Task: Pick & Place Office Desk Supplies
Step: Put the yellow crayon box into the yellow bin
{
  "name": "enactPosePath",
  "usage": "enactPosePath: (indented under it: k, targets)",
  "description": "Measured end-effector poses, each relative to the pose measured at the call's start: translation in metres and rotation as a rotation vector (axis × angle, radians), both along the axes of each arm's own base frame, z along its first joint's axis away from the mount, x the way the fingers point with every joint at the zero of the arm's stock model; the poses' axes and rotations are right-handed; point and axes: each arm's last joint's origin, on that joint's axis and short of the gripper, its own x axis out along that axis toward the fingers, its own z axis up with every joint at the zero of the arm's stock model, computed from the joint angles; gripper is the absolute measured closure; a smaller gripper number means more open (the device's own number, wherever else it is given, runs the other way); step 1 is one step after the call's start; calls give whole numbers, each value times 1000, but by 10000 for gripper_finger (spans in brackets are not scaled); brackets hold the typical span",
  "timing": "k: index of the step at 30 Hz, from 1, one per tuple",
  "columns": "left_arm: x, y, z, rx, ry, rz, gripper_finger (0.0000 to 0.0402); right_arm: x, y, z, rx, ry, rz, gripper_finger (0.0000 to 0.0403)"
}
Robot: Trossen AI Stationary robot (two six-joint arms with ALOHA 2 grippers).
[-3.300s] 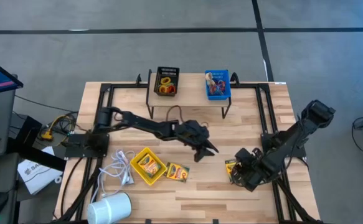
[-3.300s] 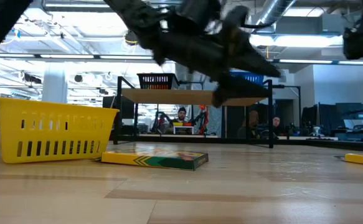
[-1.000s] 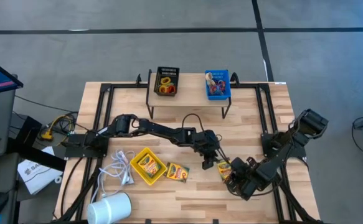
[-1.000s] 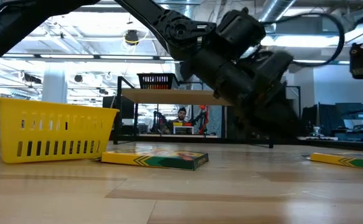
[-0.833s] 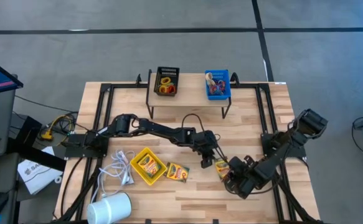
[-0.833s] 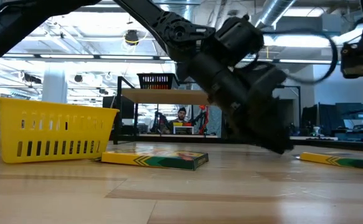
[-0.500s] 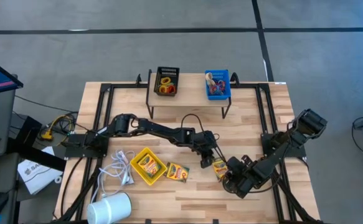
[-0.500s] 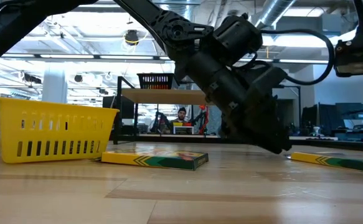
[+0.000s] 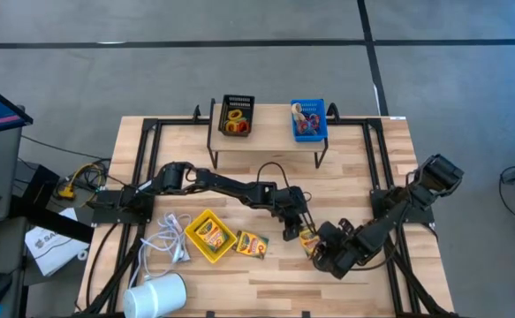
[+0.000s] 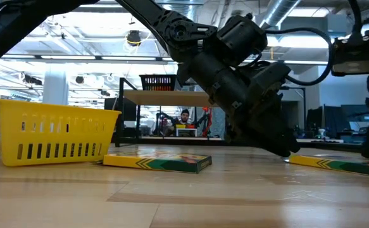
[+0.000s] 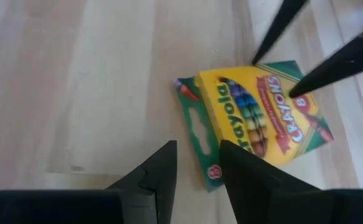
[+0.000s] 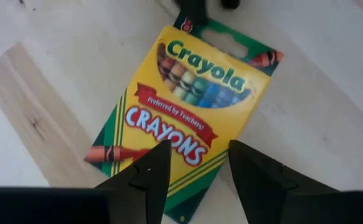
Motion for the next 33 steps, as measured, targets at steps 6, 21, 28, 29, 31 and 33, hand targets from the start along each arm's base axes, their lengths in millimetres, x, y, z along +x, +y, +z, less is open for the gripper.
enactPosePath:
  k: [6,21,28,29,31,33]
  targets:
    - [-1,-2,0,-29,11,-5,284,0,0,0,-5,-3,9,244]
    - [-3,-9,-2,-5,45,8,284,1,1,1,-14,-17,9,244]
    - [-5,-11,-5,-10,41,0,292,1,1,1,-14,-21,12,244]
    - [-6,-11,-7,-7,40,1,298,1,2,1,-12,-24,14,244]
    - [-7,-11,-9,-3,40,2,310,1,3,1,-8,-32,20,244]
    - [-8,-11,-11,-2,37,3,326,1,3,2,-7,-37,20,244]
